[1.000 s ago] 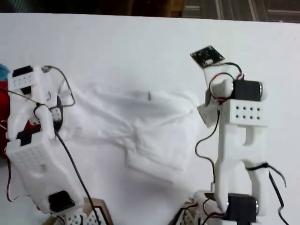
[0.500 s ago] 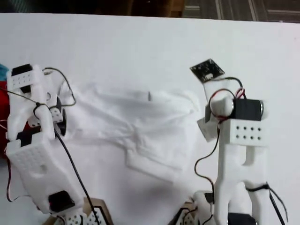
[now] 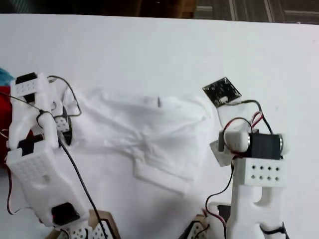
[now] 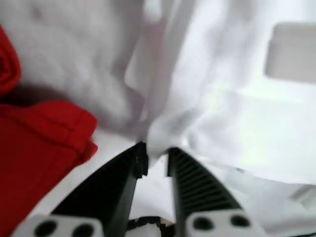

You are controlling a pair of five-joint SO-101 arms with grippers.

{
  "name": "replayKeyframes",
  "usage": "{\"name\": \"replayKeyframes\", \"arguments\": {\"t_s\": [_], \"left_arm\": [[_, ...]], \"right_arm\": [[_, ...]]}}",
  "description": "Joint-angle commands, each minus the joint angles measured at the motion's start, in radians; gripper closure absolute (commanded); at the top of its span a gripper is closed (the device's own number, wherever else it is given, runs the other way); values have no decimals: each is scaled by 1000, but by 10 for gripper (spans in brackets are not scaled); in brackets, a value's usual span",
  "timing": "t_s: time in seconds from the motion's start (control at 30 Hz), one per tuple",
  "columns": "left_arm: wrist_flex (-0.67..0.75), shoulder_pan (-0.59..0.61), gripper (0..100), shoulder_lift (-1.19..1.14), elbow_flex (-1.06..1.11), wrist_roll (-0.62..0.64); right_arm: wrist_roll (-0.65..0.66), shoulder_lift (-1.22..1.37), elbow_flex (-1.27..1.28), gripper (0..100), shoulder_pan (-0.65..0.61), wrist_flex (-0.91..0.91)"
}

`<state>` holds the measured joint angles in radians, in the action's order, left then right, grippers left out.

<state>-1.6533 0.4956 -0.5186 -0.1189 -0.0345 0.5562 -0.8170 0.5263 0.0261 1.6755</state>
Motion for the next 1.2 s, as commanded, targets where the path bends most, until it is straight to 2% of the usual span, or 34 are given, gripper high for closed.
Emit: {"name": "replayKeyframes", "arguments": {"t_s": [0.0,0.1,0.3,0.4,0.67,0.87,1.0,1.17], "left_arm": [[14,-9,965,55,-7,5],[14,-12,976,64,-12,3],[-74,34,975,57,-203,-5],[-89,46,975,57,-266,-54],[-84,49,973,57,-173,-155],[-117,60,972,61,-248,-158],[-135,60,915,66,-311,-157],[-135,60,857,66,-288,-175]], "right_arm": [[9,-38,-5,981,10,-13],[9,-42,-5,981,12,-12],[5,-42,-5,981,12,-7],[3,-42,-5,981,12,-7],[5,-42,-5,981,10,-7],[9,-42,-5,981,10,-7],[9,-42,-5,981,12,-7],[9,-42,-5,981,12,-8]]}}
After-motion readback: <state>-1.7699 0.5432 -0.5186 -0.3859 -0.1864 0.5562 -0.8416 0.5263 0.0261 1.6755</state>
